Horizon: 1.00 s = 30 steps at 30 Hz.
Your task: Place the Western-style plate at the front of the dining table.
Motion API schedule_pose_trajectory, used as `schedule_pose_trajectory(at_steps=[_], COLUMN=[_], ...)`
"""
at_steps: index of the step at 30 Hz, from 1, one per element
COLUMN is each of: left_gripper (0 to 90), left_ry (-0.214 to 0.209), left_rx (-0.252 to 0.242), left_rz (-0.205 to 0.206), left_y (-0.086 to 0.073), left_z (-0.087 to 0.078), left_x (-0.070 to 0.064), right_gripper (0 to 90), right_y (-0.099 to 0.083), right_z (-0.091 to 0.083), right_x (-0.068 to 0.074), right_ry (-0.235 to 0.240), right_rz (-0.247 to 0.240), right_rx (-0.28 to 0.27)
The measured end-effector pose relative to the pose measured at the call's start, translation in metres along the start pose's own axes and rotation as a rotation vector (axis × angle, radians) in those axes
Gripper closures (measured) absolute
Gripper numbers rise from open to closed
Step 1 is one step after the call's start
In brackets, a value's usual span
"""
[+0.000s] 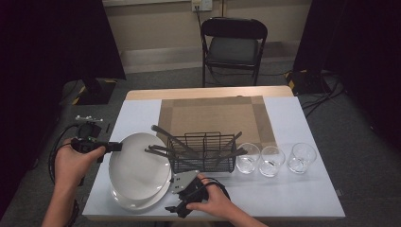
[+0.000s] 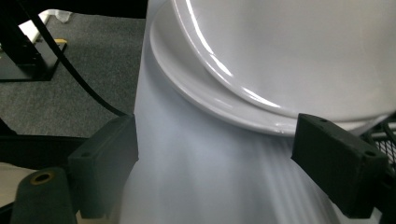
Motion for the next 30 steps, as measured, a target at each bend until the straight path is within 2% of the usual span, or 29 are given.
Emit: schedule_pose_trajectory(at_steps=[10,13,14,21,22,30], left_gripper=[87.4,87.5,87.4,87.5,87.4,87.5], left_ry=[-0.002,-0.001,0.004,0.012,0.024,0.020], left_rx=[-0.004,-0.015,-0.016,-0.019,-0.020,-0.029], left_rz=[-0.007,-0.010,-0.006,-0.011,-0.004,-0.013], left_y=[0.010,0.015,0.016,0.022,0.024,0.032], left_z=[-0.006,-0.008,-0.009,-0.011,-0.011,-0.009], left_x=[0.002,0.002,0.002,0.004,0.005,0.007], right_gripper=[13.9,13.9,13.9,13.9,14.0,13.9], right_y=[-0.018,-0.024,-0.030,-0.041,-0.043,-0.055], right_z=[-0.031,-0.041,-0.047,-0.058,-0.061,-0.077], right_x=[-0.003,-0.007,-0.009,-0.008,-0.008,-0.006], right_ry=[-0.017,-0.036,-0.048,-0.059,-0.058,-0.070], right_rz=[0.027,0.032,0.052,0.053,0.054,0.062], right_rx=[-0.004,-0.002,-0.002,0.017,0.019,0.035])
Point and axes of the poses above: each handheld gripper's, and its own axes: z roughly forward along the jaws, y roughly out of its top, x roughly to its left, the point moved 1 cm from there along z, roughly forward along the jaws, and after that the axes turned 2 degrees about -x, right-handed, at the moved point
